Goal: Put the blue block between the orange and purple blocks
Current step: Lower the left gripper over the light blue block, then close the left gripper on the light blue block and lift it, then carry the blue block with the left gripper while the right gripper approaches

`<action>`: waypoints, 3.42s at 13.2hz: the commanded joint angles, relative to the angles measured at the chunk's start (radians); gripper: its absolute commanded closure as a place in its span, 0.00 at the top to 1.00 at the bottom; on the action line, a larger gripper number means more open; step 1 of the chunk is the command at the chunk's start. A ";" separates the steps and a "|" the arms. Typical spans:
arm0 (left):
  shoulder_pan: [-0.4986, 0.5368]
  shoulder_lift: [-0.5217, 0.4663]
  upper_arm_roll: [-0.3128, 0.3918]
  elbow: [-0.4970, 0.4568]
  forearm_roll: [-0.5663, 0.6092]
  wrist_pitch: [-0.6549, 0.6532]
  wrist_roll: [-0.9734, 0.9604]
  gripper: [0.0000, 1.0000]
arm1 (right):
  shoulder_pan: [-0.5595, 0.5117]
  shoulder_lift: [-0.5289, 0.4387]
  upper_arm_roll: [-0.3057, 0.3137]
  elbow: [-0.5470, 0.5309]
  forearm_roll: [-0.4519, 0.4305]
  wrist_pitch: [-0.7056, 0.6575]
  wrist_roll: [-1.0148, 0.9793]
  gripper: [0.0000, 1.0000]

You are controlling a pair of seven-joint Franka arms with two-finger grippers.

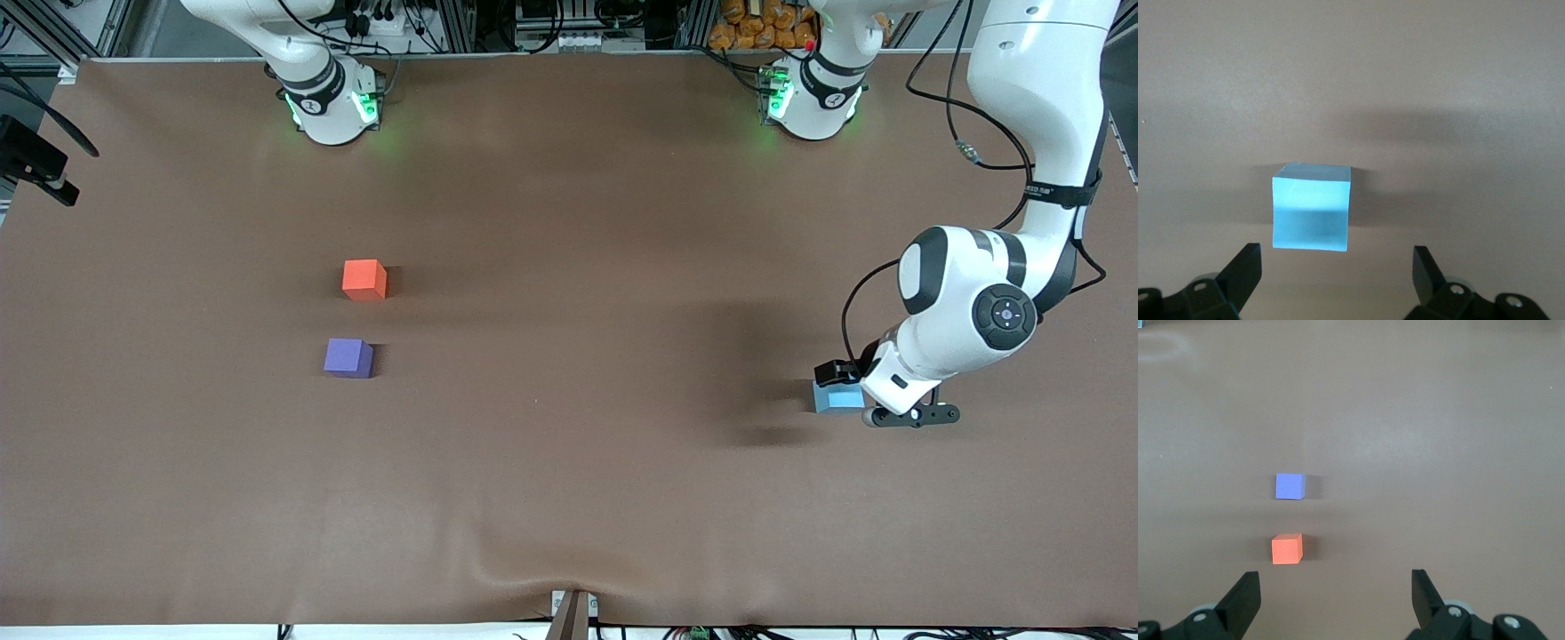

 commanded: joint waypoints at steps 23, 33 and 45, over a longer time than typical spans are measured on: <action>0.001 0.130 0.000 -0.020 0.123 0.190 -0.045 0.00 | -0.002 0.014 -0.003 0.026 -0.001 -0.002 -0.012 1.00; -0.227 0.047 -0.231 0.156 0.112 -0.003 -0.162 0.00 | -0.003 0.015 -0.003 0.026 -0.001 -0.002 -0.010 1.00; -0.933 0.501 0.066 0.667 0.105 0.003 -0.600 0.00 | 0.020 0.230 0.000 0.025 0.002 -0.034 -0.016 1.00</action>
